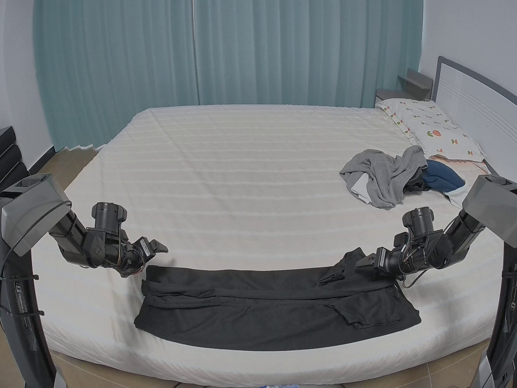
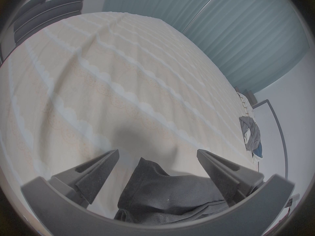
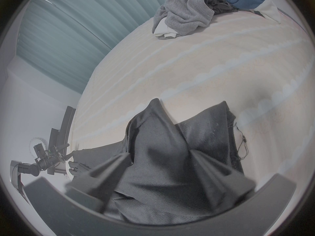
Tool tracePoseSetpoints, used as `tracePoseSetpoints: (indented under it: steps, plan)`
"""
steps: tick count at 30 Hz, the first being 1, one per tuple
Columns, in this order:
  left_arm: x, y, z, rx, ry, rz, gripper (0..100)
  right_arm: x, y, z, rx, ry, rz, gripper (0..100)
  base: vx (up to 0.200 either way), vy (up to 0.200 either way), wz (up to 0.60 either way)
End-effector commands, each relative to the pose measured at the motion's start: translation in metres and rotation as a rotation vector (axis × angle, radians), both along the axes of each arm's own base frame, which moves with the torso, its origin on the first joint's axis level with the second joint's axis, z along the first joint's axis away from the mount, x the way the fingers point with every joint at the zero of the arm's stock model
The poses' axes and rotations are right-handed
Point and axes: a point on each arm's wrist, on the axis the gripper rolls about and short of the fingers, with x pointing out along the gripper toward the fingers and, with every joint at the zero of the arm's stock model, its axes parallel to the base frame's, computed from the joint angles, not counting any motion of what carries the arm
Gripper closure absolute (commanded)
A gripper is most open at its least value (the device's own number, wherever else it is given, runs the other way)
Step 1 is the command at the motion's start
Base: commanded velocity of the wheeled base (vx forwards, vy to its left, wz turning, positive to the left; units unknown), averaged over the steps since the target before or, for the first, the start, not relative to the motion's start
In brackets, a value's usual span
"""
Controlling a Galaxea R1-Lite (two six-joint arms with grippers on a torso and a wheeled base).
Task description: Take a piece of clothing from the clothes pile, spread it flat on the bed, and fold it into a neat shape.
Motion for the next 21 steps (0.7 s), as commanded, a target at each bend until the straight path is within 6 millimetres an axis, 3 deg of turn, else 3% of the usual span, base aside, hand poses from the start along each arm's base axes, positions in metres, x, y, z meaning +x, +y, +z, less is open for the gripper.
tracePoseSetpoints:
  steps: [1, 21]
  plan:
    - [0.000, 0.000, 0.000, 0.000, -0.001, 0.000, 0, -0.001, -0.005, 0.002, 0.000, 0.001, -0.012, 100, 0.000, 0.000, 0.00]
    - [-0.001, 0.000, 0.000, 0.002, 0.001, -0.001, 0, -0.028, -0.023, 0.035, 0.012, -0.034, -0.050, 100, 0.000, 0.000, 0.00]
